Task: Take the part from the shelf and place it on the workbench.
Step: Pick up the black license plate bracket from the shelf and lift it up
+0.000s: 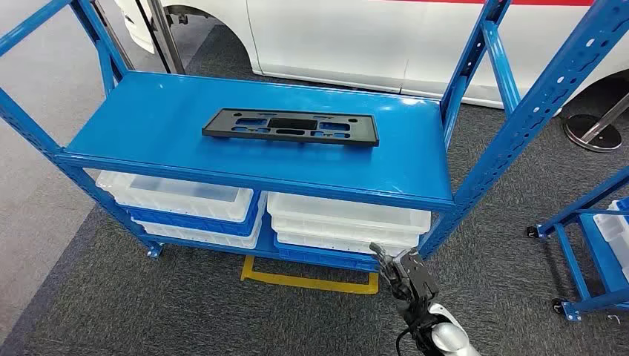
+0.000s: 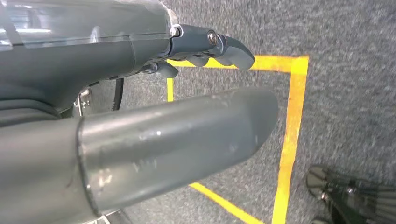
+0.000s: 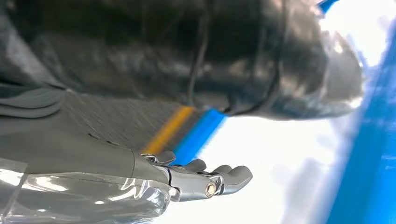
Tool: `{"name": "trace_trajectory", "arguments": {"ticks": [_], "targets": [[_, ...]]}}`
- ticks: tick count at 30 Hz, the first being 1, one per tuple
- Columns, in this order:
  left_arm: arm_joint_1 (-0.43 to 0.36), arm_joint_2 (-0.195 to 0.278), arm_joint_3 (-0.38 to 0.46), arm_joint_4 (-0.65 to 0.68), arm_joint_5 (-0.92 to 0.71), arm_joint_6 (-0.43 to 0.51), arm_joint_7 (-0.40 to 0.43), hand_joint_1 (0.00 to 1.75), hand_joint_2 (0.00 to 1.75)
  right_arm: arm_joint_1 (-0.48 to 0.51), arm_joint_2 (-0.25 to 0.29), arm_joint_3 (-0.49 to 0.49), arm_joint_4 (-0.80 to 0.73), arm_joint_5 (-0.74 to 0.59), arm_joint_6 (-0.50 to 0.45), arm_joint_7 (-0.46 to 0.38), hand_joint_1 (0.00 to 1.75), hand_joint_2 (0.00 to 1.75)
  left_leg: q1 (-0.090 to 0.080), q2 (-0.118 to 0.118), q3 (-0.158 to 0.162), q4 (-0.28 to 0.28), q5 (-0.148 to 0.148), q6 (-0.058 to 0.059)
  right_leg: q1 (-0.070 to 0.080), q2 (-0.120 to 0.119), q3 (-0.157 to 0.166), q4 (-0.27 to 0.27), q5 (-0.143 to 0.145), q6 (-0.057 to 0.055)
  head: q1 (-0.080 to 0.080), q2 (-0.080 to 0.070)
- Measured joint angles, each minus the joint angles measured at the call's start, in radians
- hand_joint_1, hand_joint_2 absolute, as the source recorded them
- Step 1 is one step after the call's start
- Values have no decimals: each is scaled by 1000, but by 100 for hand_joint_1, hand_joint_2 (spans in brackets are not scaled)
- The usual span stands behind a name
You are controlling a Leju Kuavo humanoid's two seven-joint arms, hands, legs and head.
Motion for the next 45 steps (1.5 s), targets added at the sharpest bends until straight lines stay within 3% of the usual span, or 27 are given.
{"name": "trace_trajectory", "arguments": {"ticks": [22,31,41,45], "targets": [[-85,-94,110,7,-234,192,52,0,0,-205,-64,158,-537,414,-153,-36,0,0,0,0,0,4,1,2,0,0,-1,0,2,3,0,0],[-100,-112,116,8,-279,213,68,0,0,-299,-62,276,-560,665,-223,35,0,0,0,-1,-1,4,2,3,0,0,-1,0,3,4,0,0],[-100,-113,116,8,-281,213,69,0,0,-303,-61,282,-560,676,-227,39,0,0,0,-1,-1,5,2,3,0,0,-1,0,3,4,0,0],[-105,-118,117,8,-293,214,75,0,0,-335,-59,323,-556,745,-256,69,0,0,0,0,-1,5,2,3,0,0,-1,1,3,4,0,0]]}}
